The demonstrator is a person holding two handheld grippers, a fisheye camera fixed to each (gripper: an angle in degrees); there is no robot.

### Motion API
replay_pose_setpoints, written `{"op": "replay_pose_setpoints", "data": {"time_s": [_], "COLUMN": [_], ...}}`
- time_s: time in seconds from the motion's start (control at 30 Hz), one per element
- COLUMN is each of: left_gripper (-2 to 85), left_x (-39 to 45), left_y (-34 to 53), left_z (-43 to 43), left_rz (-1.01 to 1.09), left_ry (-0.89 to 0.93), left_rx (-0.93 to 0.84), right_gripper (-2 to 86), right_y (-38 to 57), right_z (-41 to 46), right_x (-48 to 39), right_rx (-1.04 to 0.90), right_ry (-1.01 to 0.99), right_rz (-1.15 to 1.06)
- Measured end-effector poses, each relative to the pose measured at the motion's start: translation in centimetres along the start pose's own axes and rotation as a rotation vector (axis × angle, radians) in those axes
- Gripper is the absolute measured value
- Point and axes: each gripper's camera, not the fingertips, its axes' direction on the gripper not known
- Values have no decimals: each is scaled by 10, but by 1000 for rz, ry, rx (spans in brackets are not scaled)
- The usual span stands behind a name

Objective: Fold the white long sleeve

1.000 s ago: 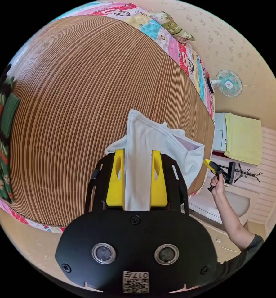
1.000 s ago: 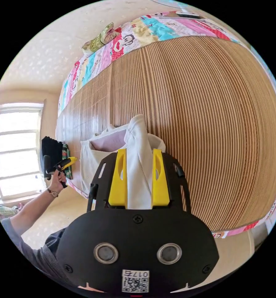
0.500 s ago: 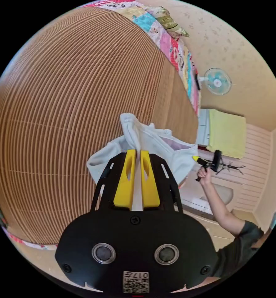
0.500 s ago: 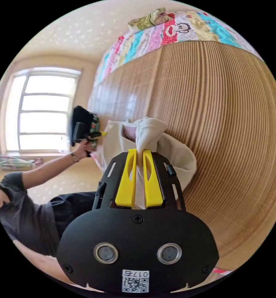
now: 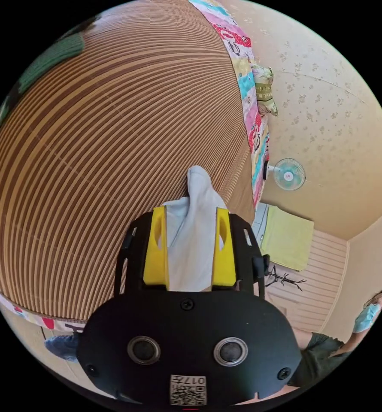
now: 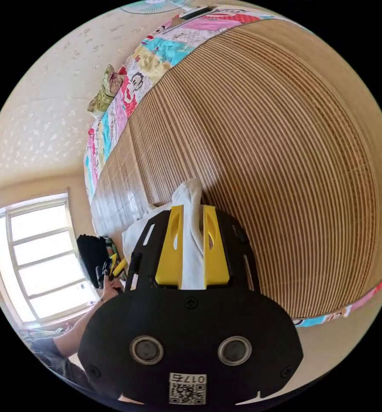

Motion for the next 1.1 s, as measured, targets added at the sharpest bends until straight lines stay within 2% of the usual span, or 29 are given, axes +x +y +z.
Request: {"op": "replay_pose_setpoints", "data": {"time_s": [0.03, 0.13, 0.3, 0.47, 0.6, 0.8, 0.93, 1.0, 1.07, 1.1], "left_gripper": [160, 165, 162, 118, 76, 64, 63, 63, 64, 67], "left_x": [-1, -14, -40, -54, -28, 16, 41, 45, 44, 41], "left_y": [9, 36, 67, 59, 59, 67, 73, 74, 70, 65], "left_z": [7, 37, 79, 91, 92, 89, 102, 107, 108, 104], "left_rz": [46, 138, 166, 145, 283, 445, 541, 571, 570, 562], "left_ry": [-67, -108, -136, -167, -238, -213, -250, -274, -234, -155], "left_rx": [-46, -198, -349, -366, -380, -330, -288, -262, -238, -228], "right_gripper": [60, 47, 64, 139, 186, 216, 199, 136, 97, 89], "right_y": [5, 35, 90, 117, 117, 96, 92, 92, 84, 75], "right_z": [1, 17, 80, 129, 161, 196, 228, 233, 220, 204], "right_x": [-6, -41, -101, -165, -217, -264, -281, -279, -266, -248], "right_rx": [-2, -78, -341, -507, -591, -685, -810, -789, -758, -737], "right_ry": [4, -9, -93, -82, -42, -14, 188, 398, 361, 254], "right_rz": [-31, -205, -414, -495, -554, -543, -608, -696, -710, -678]}}
